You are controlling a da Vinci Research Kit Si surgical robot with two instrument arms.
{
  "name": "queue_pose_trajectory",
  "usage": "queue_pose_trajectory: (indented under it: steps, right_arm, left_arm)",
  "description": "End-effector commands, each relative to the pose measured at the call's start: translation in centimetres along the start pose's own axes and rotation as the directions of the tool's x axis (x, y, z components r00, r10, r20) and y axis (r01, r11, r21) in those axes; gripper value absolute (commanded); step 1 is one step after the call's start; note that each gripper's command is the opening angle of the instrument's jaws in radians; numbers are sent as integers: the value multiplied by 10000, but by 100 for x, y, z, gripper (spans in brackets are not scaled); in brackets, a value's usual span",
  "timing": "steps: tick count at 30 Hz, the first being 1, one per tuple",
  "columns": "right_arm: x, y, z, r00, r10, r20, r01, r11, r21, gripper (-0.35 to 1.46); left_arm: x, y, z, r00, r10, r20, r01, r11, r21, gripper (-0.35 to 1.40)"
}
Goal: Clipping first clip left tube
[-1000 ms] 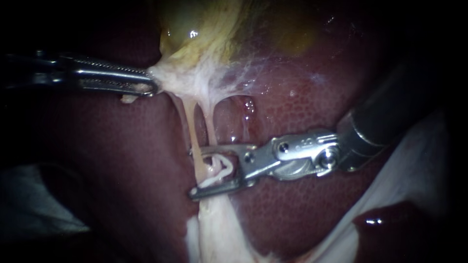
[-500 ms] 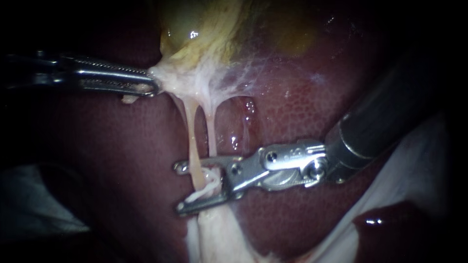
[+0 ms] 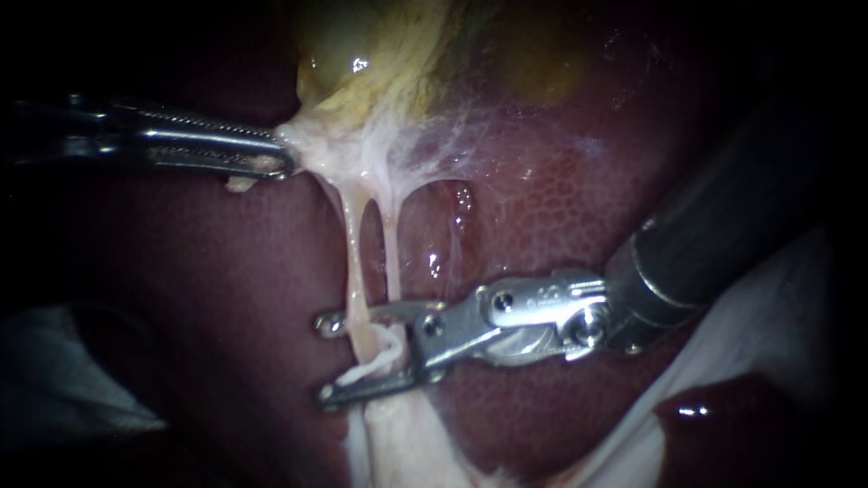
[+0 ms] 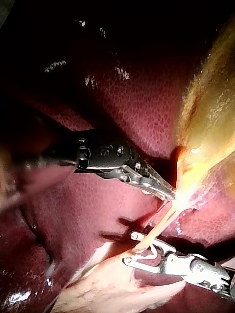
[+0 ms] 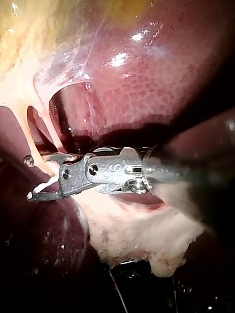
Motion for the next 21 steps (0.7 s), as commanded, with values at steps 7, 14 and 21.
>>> queue_pose_trajectory:
  steps: [7,14,21]
  right_arm:
    - [-1,-1,-2,9999,163,-39,-163,9999,7,12]
    - [-1,-2,-5,9997,223,-14,-223,9997,84,-29]
    - [-1,-2,-5,9989,461,-22,-460,9988,172,-35]
  left_arm:
    - [0,0,1,10000,3,-1,-3,10000,1,-35]
    - [-1,-1,2,10000,5,-2,-5,10000,4,-35]
    - [-1,-1,2,10000,5,-2,-5,10000,4,-35]
